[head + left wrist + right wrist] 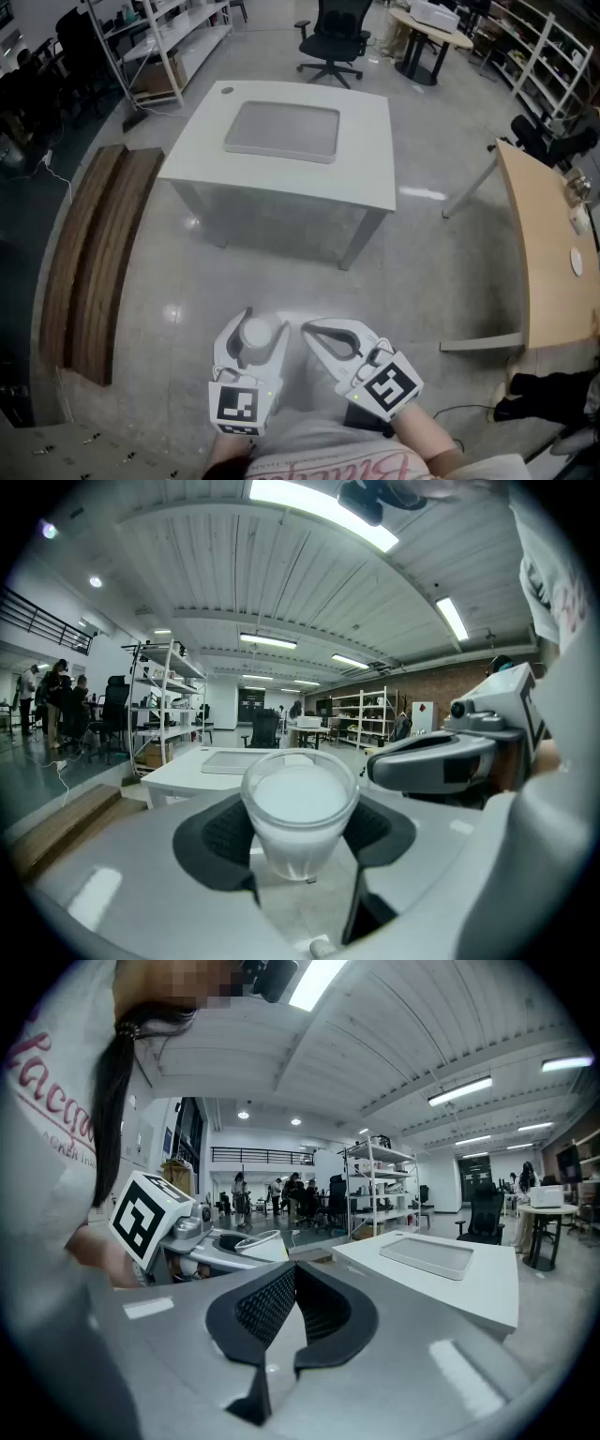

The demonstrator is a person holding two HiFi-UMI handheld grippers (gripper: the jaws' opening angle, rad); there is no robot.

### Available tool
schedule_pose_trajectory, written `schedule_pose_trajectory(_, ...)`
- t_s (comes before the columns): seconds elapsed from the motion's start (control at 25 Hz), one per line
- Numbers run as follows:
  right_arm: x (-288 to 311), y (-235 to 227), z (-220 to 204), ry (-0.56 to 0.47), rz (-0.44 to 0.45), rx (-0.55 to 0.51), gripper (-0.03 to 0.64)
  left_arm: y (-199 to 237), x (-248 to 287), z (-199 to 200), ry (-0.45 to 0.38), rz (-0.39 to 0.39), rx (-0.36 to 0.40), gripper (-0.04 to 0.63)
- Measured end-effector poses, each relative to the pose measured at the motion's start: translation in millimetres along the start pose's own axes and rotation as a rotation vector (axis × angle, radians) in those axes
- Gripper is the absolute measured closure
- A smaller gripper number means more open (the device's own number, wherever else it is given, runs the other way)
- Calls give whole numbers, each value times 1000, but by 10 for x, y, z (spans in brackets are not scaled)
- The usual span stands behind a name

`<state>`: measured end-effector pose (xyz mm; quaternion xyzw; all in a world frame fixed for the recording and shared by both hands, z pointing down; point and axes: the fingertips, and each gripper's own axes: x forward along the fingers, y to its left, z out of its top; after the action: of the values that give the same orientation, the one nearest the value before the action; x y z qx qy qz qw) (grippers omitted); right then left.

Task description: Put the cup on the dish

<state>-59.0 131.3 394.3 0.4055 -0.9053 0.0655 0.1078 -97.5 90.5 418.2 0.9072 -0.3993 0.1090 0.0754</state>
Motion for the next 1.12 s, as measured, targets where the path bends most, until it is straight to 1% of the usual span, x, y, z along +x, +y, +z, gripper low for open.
schedule_pose_trajectory(0.24, -210, 492, 52, -30, -67, 3, 615, -65, -555, 13, -8, -6, 23, 341)
schedule_pose_trajectory(0.44, -343, 702, 9, -33, -92, -9, 615, -149, -788, 86, -36, -14, 47, 341)
schedule_pose_trajectory(0.56, -412, 732, 54, -89, -105, 18, 615, -184, -835, 88, -33, -19, 48, 341)
schedule_pose_trajectory(0.68, -420, 662, 109, -132, -116, 49, 614, -161, -776, 82, -26, -33, 40, 341)
schedule_pose_trajectory(0.88, -304, 333, 189, -137, -127, 33, 614, -71, -461, 202, -21, -62, 34, 341)
schedule_pose_trajectory(1.04, -189, -29, 307, -153, -118, 31, 614, 17, -133, 398, -40, -48, 49, 341)
schedule_pose_trajectory(1.12, -144, -208, 361, -158, -98, 21, 614, 48, 49, 484, -46, -33, 40, 341)
